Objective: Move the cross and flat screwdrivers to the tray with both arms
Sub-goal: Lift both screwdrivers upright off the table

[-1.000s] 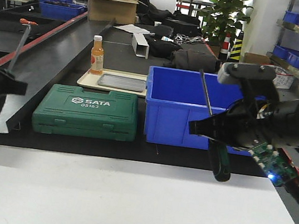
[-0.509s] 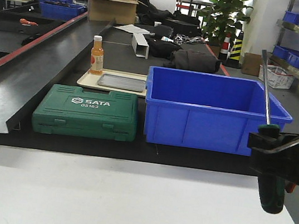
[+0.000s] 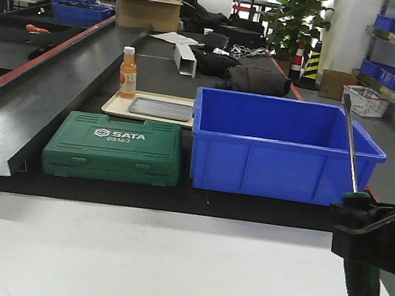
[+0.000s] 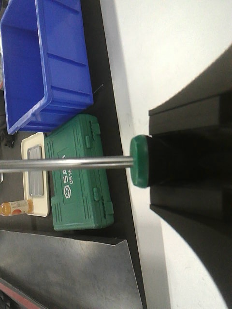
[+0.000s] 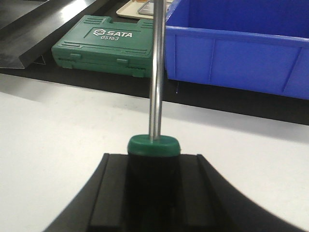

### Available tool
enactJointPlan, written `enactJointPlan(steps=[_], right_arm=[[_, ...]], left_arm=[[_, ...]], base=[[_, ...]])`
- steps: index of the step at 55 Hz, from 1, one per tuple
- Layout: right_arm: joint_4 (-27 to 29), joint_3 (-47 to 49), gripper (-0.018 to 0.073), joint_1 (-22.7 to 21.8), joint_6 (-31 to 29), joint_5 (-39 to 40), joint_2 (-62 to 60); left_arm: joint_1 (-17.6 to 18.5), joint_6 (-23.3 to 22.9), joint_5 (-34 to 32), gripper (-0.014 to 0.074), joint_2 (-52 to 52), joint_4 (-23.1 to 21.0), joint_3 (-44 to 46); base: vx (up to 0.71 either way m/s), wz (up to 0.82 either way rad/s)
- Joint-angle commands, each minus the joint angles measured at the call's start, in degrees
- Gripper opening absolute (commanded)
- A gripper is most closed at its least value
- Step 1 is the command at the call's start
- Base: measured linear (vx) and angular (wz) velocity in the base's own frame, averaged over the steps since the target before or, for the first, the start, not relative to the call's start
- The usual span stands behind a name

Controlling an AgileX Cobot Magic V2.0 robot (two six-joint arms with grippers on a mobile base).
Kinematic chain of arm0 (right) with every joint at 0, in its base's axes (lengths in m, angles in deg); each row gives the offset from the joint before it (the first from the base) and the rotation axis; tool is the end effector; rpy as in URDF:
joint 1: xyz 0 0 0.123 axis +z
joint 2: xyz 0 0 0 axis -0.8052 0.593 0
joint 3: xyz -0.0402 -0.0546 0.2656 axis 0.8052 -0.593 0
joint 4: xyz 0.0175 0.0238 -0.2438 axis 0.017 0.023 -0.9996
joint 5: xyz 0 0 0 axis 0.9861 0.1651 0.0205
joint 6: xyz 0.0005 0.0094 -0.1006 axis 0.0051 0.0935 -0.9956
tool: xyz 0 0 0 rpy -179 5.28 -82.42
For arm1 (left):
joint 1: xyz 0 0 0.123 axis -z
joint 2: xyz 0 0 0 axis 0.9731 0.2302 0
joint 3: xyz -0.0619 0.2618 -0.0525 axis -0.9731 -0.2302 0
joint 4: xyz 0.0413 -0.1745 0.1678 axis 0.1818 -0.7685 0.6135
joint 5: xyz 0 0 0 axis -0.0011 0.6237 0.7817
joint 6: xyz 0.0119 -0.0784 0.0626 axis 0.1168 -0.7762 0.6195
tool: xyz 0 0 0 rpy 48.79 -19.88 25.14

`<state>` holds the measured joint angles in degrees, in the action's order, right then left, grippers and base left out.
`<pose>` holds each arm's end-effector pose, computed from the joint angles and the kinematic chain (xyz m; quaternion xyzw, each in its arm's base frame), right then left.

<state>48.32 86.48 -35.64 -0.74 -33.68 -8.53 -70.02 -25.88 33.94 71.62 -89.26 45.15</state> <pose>0.2151 0.0721 0.3870 -0.1115 0.8259 0.1111 0.5414 0.1941 -0.0293 0.3998 0.0563 0.8099 -0.0674 0.5800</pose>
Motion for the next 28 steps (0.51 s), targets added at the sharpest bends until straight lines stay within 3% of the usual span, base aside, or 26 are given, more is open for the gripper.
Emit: enactJointPlan(steps=[1, 28], right_arm=[[-0.4, 1.8, -0.0008, -0.4, -0.1, 4.8, -1.2], [-0.4, 1.8, -0.0008, -0.4, -0.1, 4.8, -1.2]], left_arm=[[0.2, -0.2, -5.0, 0.0000, -0.7, -0.5, 1.7], [0.2, -0.2, -5.0, 0.0000, -0.7, -0.5, 1.7]], base=[[0.00, 0.00], [0.00, 0.00]])
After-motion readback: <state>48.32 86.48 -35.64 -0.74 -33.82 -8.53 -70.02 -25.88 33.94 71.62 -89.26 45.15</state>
